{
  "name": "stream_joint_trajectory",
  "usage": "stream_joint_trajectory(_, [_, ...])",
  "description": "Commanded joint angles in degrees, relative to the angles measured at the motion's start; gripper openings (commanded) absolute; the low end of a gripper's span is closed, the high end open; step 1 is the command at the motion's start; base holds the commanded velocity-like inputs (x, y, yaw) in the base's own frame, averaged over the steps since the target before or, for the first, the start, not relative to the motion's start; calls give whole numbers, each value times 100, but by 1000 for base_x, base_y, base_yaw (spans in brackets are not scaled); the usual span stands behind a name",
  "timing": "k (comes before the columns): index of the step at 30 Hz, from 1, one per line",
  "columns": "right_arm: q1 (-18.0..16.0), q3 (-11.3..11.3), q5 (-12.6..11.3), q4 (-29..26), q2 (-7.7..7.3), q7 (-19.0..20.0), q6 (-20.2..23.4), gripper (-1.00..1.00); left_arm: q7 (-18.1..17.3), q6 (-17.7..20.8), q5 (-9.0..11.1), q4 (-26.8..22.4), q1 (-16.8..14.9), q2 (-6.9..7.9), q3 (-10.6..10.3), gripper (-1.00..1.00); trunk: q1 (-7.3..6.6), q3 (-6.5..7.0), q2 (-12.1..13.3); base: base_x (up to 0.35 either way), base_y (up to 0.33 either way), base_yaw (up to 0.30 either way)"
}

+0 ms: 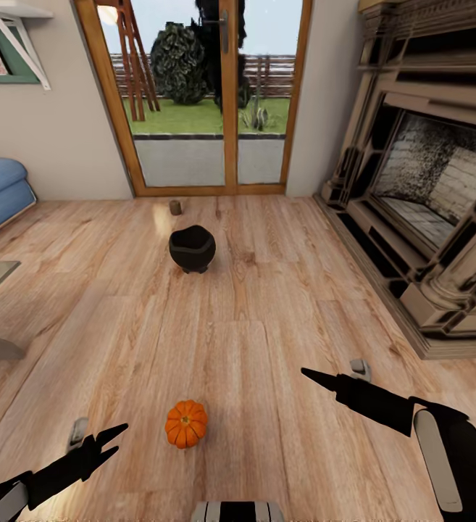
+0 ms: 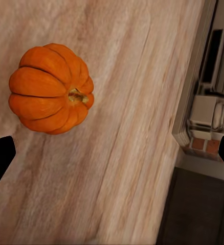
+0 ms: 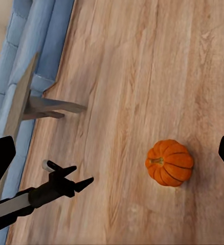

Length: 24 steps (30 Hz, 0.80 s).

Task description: Place each of the two pumpkins and all three candles from the living room inside a cabinet in the living room (use any cabinet), then make sure every cabinet is closed, and position the cauldron so it is next to a table in the living room.

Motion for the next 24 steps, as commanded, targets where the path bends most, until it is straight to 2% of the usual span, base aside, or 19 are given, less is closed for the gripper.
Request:
stream_joint_trajectory(1, [-5,-4,20,-1,1,33,23,100,-15,58,-27,-1,-4,-1,46,100,1,-27,-3,0,0,0])
stream_joint_trajectory(6, [-9,5,16,-2,6,23,26,100,-18,59,-32,-17,-13,-20,47,100,14,-138,-10,0,0,0])
stream_joint_trajectory(11, [-10,0,15,-2,5,36,30,100,-13,116,-35,-115,-30,-307,41,100,27,-249,-17,0,0,0])
stream_joint_trajectory(14, [-10,-1,15,-2,3,43,30,100,-15,107,-40,-160,-40,-427,36,100,35,-315,-21,0,0,0])
stream_joint_trajectory(19, [-10,-2,15,-2,5,49,30,100,-36,83,-42,-211,-44,-508,25,100,48,-426,-27,0,0,0])
stream_joint_trajectory(24, [-10,-2,15,-2,9,55,30,100,-68,78,-43,-222,-34,-517,13,100,48,-426,-27,0,0,0])
